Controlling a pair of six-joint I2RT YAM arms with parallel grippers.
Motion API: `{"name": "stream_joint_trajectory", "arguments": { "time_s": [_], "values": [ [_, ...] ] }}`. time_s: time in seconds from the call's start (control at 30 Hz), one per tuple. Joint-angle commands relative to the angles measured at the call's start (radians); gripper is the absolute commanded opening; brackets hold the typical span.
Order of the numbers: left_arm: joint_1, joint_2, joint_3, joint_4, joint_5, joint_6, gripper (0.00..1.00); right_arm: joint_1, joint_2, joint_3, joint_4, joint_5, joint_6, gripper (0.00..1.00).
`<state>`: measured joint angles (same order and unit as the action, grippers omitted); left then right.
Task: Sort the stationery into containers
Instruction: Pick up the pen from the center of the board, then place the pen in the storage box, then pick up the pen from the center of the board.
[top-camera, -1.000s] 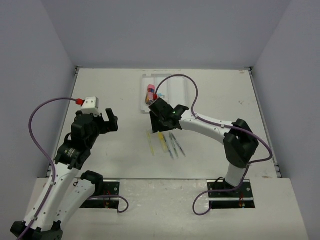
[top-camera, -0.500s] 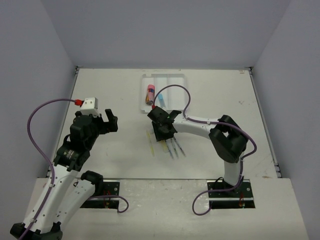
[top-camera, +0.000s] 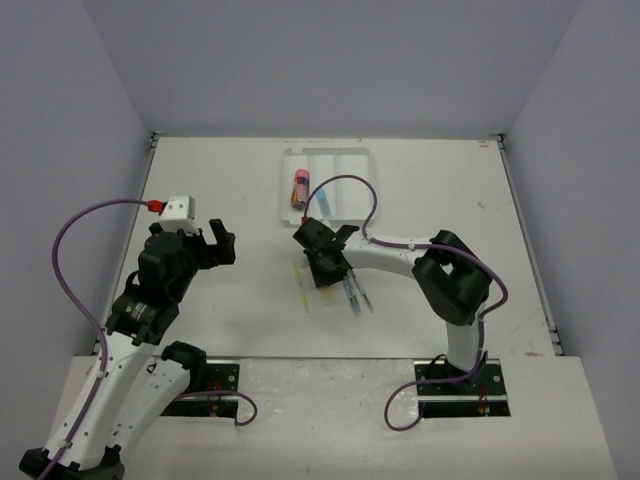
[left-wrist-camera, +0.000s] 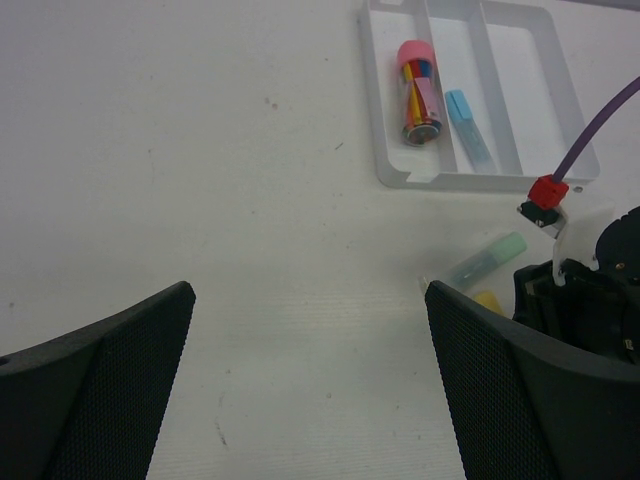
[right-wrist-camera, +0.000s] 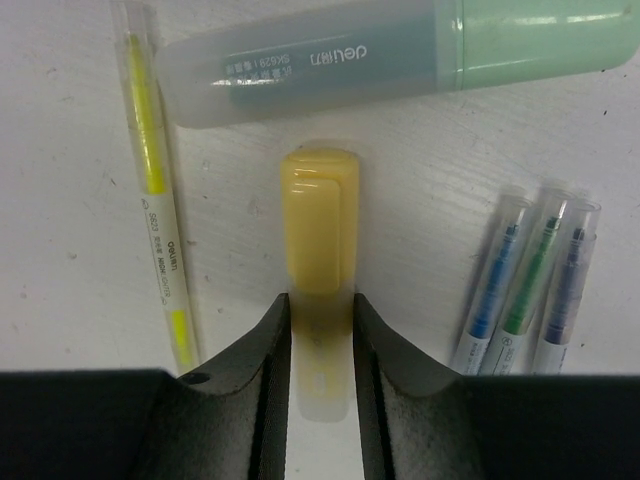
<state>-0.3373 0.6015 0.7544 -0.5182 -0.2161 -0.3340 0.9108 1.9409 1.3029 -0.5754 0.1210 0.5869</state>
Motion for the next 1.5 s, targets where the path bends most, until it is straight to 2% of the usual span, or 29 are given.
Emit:
{"name": "stream_joint_trajectory", "arguments": {
  "time_s": [0.0,0.17,0.23,0.37,0.43,0.57,0.67,0.73,0.77,0.83,0.87,0.9,0.93,1.23,1.47],
  "values": [
    [-0.009,-0.004,-0.004,0.019,-0.008,-0.005,1.0,0.019,-0.101,0.006,-0.038,0.037,0.014,0.15],
    [-0.009,-0.001,-0.004,0.018,-0.009,-0.005,1.0,-0.027,-0.237,0.053,-0.052,0.11,0.021,0.0],
    [-0.009,0.002,-0.004,0.018,-0.011,-0.005,1.0,-0.079,-0.239,0.107,-0.05,0.098,0.019,0.0],
    [-0.009,0.009,-0.004,0.02,-0.011,-0.005,1.0,-0.194,-0.138,0.244,-0.014,0.004,0.027,0.0],
    [-0.011,0.012,-0.004,0.018,-0.011,-0.005,1.0,-0.233,-0.058,0.345,-0.023,0.027,0.03,0.0],
    [-0.014,0.008,-0.006,0.017,-0.015,-0.005,1.0,-0.286,0.127,0.652,-0.118,0.09,-0.008,0.0],
    [-0.016,0.002,-0.006,0.017,-0.022,-0.007,1.0,-0.304,0.26,0.802,-0.172,0.076,-0.046,0.03],
    [-0.019,-0.001,-0.004,0.014,-0.027,-0.008,1.0,-0.312,0.358,0.957,-0.246,0.076,-0.08,0.09],
    [-0.019,-0.005,-0.004,0.014,-0.031,-0.008,1.0,-0.317,0.407,1.036,-0.286,0.08,-0.095,0.14],
    [-0.02,-0.01,-0.006,0.014,-0.034,-0.008,1.0,-0.323,0.435,1.087,-0.308,0.086,-0.102,0.25],
    [-0.019,-0.014,-0.006,0.014,-0.035,-0.01,1.0,-0.326,0.437,1.088,-0.305,0.083,-0.108,0.32],
    [-0.019,-0.015,-0.006,0.014,-0.034,-0.01,1.0,-0.331,0.435,1.086,-0.304,0.09,-0.115,0.46],
    [-0.019,-0.017,-0.006,0.015,-0.034,-0.01,1.0,-0.332,0.431,1.081,-0.304,0.095,-0.116,0.48],
    [-0.02,0.044,0.001,0.028,0.035,0.012,1.0,-0.347,0.325,1.027,-0.307,0.096,-0.174,0.54],
    [-0.025,0.263,0.046,0.046,0.253,0.062,1.0,-0.345,-0.01,0.661,-0.219,-0.019,-0.178,0.53]
  ]
}}
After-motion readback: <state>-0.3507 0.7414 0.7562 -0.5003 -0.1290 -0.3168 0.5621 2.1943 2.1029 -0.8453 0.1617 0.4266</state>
